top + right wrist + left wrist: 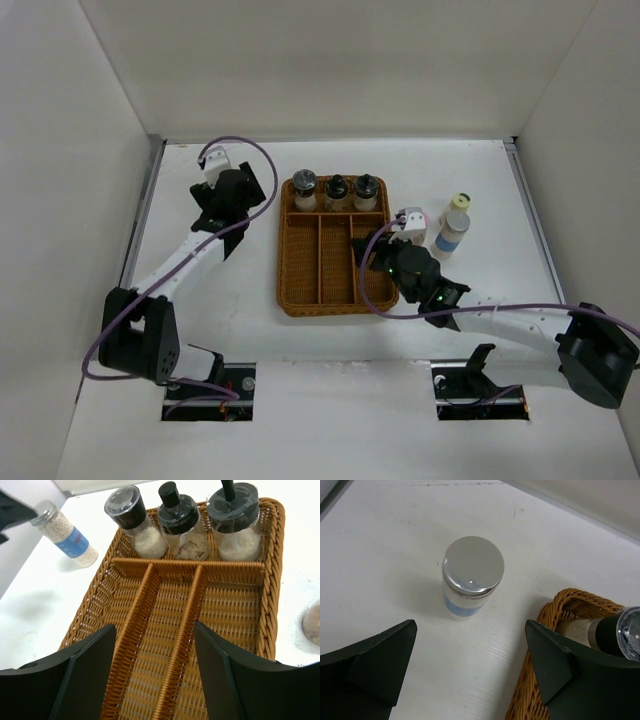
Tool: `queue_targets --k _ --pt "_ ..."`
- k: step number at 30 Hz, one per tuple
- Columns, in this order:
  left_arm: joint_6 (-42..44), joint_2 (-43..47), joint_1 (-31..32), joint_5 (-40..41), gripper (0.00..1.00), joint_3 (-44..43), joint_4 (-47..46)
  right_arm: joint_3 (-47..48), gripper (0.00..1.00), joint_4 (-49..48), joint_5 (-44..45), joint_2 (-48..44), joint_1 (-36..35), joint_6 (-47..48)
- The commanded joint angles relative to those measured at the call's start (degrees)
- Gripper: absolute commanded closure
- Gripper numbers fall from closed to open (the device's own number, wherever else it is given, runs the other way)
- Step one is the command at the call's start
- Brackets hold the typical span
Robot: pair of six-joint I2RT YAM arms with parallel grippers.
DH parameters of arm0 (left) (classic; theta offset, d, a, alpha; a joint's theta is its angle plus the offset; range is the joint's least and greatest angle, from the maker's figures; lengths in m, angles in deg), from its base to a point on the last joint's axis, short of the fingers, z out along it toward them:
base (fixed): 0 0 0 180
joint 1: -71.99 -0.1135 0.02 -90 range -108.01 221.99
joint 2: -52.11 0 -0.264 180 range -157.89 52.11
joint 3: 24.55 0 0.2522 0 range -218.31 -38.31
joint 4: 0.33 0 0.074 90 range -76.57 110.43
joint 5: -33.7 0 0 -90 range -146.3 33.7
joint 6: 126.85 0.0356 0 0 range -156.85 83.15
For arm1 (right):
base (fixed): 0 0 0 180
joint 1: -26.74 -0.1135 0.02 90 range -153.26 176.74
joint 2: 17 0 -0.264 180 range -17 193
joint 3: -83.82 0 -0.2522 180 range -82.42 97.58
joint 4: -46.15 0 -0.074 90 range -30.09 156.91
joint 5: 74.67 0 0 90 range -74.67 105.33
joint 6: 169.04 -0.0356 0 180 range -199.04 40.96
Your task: Organize the condiment bottles
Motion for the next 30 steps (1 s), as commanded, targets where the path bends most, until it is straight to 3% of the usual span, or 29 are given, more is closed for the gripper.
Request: queue_targets --k 1,7,16,21,25,30 --pt "3.3 -3.5 -0.9 -3.7 0.08 -7.1 -0.3 0.3 0.29 -4.6 -0.9 1.4 -0.6 -0.4" --pt "5.3 -11.5 -2.9 -3.3 0.08 -14.0 1.3 1.5 0.26 -4.4 -1.6 4.2 -1.2 0.1" --pt "6.4 -16.1 -4.4 -1.7 0.13 -15.1 0.7 1.7 0.25 -4.6 -1.6 5.4 -1.2 0.2" --pt "6.4 -17.6 -4.6 -1.5 0.31 -15.4 -0.8 1.7 0.25 -4.7 -1.6 5.9 -1.2 0.2" --pt "6.0 -13.5 -4.1 -1.0 0.51 -12.5 -2.7 1.6 0.25 -4.4 -1.6 5.9 -1.1 0.2" --pt "7.1 -1.2 -0.4 4.2 0.57 -6.2 -4.5 1.5 0.25 -4.3 -1.6 5.8 -0.9 0.2"
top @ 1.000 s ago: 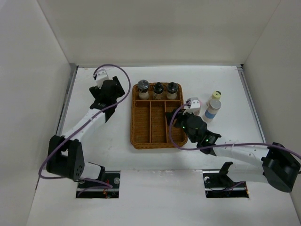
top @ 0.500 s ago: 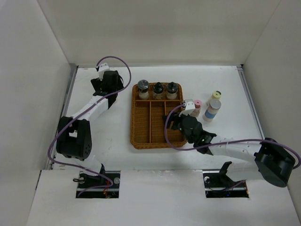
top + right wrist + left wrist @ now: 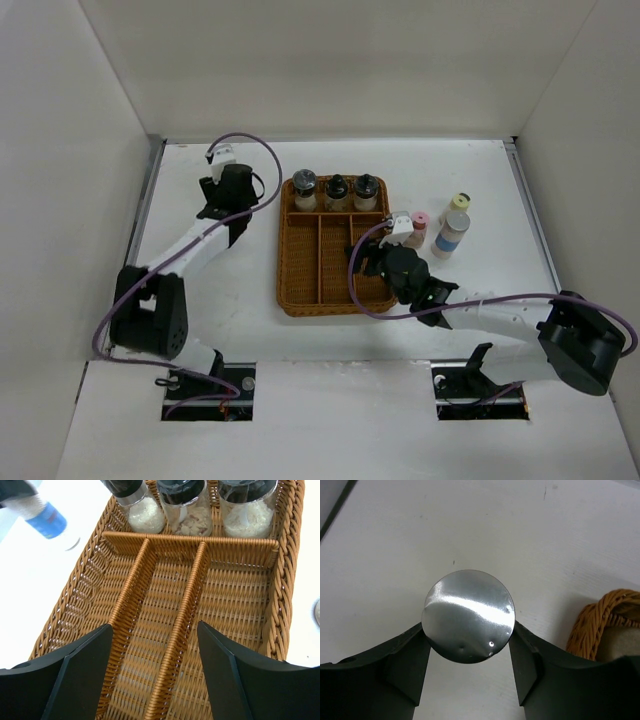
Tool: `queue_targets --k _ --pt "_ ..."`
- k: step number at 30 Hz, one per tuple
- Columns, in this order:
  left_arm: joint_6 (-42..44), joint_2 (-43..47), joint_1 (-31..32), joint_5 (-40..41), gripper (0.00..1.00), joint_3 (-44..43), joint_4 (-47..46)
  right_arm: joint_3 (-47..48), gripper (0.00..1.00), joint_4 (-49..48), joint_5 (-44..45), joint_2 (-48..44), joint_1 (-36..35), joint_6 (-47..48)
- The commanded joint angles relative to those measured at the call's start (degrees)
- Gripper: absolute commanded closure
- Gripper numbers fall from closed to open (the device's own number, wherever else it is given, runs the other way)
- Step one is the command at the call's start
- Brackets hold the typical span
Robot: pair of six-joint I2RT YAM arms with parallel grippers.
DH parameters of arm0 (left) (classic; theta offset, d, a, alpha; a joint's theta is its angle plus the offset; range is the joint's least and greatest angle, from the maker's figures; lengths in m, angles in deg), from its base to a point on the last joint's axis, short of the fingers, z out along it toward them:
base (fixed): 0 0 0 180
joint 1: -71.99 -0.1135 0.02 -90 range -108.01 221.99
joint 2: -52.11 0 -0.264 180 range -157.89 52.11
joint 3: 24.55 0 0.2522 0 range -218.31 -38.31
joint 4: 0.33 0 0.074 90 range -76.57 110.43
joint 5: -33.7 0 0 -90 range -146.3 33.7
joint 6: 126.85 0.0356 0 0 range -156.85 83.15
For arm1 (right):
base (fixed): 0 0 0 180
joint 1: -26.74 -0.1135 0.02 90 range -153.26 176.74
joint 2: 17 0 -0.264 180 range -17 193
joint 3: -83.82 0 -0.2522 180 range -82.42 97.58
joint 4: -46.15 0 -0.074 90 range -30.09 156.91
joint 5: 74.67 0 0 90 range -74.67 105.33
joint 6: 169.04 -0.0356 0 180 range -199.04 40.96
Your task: Organize the condiment bottles
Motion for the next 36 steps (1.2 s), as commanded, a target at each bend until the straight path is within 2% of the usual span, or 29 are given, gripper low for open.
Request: queue_targets --k 1,8,12,16,28,36 --pt "1.5 14.0 3.6 5.7 0.58 2.6 -6.2 1.4 0.25 -3.6 -0.5 -0.5 -0.2 0.1" --pt "1.6 28.4 14.9 6.7 0.59 6.1 1.6 0.2 0.25 -4.0 -0.1 -3.0 0.6 0.1" --pt "-0.4 30.7 22.2 6.3 0.59 6.8 3.2 -0.5 0.25 -3.9 0.2 -4.0 2.2 -0.1" --pt "-0.8 27.7 27.8 5.9 0.58 7.2 -0.5 -1.8 0.25 -4.0 0.6 -6.1 4.4 -0.8" --pt "0.8 16.3 29.0 3.0 0.57 10.1 -12.2 -2.6 0.25 -3.8 0.1 -6.8 7.0 -1.9" --pt "2.2 12.3 28.1 3.1 0.57 11.5 -15.8 -2.6 0.25 -3.9 -0.2 -6.0 7.1 -2.0"
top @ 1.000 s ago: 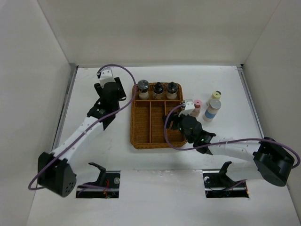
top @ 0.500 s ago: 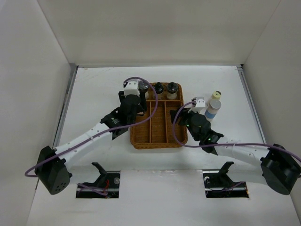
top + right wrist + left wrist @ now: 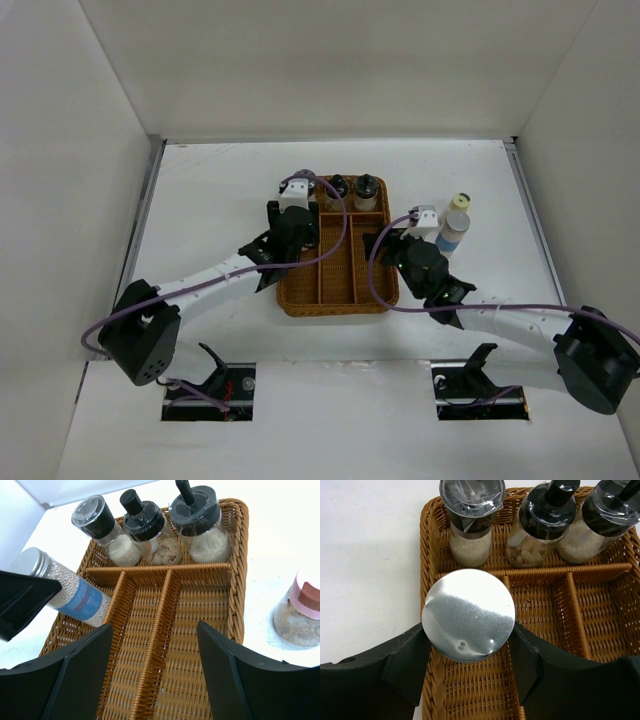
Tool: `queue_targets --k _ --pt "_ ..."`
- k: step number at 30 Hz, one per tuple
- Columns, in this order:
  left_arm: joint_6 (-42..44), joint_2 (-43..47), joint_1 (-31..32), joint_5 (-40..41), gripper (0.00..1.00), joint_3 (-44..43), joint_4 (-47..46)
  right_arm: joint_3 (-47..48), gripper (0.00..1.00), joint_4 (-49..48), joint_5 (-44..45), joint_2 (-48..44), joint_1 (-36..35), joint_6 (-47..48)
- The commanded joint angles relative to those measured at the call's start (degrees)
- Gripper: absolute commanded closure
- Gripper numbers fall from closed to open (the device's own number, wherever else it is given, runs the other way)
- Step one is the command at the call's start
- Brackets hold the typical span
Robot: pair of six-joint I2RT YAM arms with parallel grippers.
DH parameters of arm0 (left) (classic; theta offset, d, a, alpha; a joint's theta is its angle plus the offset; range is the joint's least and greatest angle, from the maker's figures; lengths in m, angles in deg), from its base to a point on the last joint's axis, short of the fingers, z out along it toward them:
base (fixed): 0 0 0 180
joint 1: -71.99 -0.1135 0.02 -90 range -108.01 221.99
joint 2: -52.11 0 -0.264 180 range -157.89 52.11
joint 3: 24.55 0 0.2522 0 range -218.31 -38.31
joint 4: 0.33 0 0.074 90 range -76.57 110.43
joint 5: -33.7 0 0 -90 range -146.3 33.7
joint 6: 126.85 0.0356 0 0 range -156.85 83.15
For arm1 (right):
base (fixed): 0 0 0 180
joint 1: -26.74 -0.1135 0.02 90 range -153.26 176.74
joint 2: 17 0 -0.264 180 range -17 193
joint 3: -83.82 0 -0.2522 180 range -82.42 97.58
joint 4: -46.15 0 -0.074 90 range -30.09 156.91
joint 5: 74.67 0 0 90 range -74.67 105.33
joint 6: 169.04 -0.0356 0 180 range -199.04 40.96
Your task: Organize the condiment bottles
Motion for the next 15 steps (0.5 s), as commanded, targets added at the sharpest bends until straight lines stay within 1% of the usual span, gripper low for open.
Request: queue_targets --k 1,5,10,12,15 --pt "1.4 0.1 -0.5 1.1 0.57 -0.4 -10.2 0.1 0.25 -3.1 0.1 0.6 0.5 -0.6" --pt "2.1 -1.9 -0.4 1.3 0.57 0.2 -13.3 0.2 0.25 -3.4 0.1 1.2 0.4 -0.3" --pt "3.3 -4.0 -0.4 2.1 0.56 0.1 -14.0 0.4 0.25 -3.3 0.1 1.6 0.4 -0.3" --pt "3.8 -4.7 -0.3 2.8 0.52 0.1 -14.1 0.4 0.25 -3.3 0.1 1.8 0.5 -0.3" --pt "4.4 -5.5 0.1 4.1 0.43 0.2 -14.2 0.3 0.22 -3.3 0.1 1.7 0.5 -0.3"
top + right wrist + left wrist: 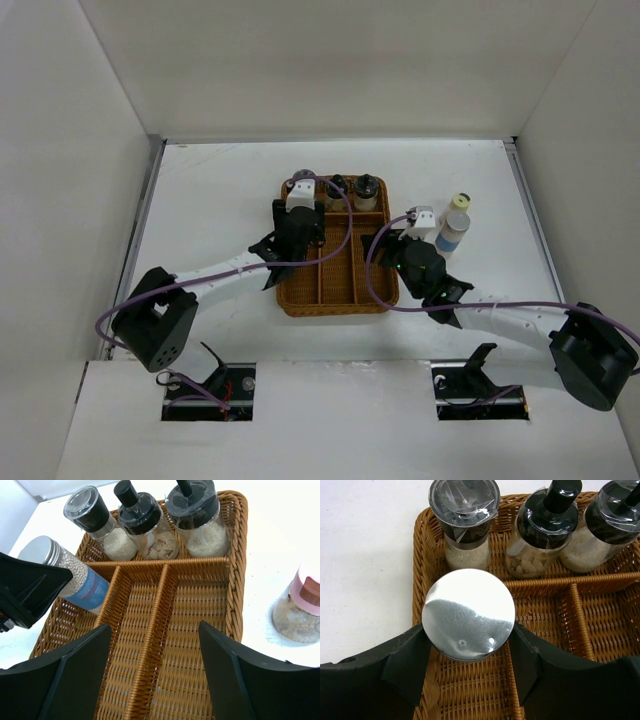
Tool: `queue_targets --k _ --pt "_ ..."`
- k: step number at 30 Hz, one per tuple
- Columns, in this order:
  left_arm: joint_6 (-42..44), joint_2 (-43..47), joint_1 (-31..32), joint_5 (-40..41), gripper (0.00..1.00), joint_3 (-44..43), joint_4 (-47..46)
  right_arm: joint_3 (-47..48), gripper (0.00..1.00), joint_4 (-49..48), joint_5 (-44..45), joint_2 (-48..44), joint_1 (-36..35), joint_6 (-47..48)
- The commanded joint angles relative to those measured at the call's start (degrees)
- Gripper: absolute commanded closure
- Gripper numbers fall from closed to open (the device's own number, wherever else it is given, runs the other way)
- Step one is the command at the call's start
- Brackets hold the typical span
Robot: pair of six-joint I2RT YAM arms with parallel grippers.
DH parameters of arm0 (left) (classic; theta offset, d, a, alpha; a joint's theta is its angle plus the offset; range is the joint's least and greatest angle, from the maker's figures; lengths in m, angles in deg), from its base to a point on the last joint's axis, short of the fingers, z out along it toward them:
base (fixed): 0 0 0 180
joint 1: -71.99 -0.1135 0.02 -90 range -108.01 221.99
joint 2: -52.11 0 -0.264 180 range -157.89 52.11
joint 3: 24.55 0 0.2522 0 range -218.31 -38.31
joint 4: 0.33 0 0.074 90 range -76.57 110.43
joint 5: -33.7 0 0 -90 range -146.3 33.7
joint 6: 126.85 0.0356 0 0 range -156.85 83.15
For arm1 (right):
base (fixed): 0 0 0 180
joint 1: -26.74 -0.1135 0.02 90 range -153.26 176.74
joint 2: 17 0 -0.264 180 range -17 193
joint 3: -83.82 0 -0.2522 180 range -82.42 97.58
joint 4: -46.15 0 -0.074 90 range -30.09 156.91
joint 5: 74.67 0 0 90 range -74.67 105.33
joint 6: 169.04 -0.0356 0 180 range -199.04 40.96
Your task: Organize the condiment bottles
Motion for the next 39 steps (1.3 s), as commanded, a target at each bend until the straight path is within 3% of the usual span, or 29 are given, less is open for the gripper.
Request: queue_targets --k 1,8,14,17,21,24,28,32,39 --pt "1.6 0.2 0.5 3.2 0.4 0.1 -6.4 0.3 0.21 -3.4 0.1 0.1 0.3 -0.3" --pt "1.2 2.7 0.3 3.4 0.17 1.0 -6.5 0.1 0.16 -2.9 0.1 -1.0 0.3 -0.3" --pt "1.0 7.7 0.3 2.7 0.13 2.6 -7.3 0.3 0.22 -2.6 0.1 -1.5 0.2 0.3" --pt "0.6 12.8 0.0 2.2 0.13 5.1 -8.5 1.4 0.38 -1.5 0.1 -1.5 0.2 1.0" --pt "-1.0 20.3 -0.8 2.2 0.14 10.2 -11.2 3.7 0.7 2.4 -0.1 -3.2 -0.7 1.0" --pt "-4.6 25.8 -1.4 2.5 0.21 15.8 -13.4 5.4 0.77 5.8 0.8 -5.7 -0.7 1.1" --pt "-13.4 32.6 -2.8 3.2 0.29 24.2 -14.6 6.8 0.69 10.8 3.2 -11.5 0.4 0.4" --pt "-19.4 37.2 -6.1 2.7 0.35 31.0 -14.1 10.1 0.48 18.2 4.9 -15.3 5.0 1.5" --pt "-23.3 44.3 -11.9 0.0 0.34 38.2 -14.8 14.7 0.15 34.9 20.4 -12.8 14.9 4.6"
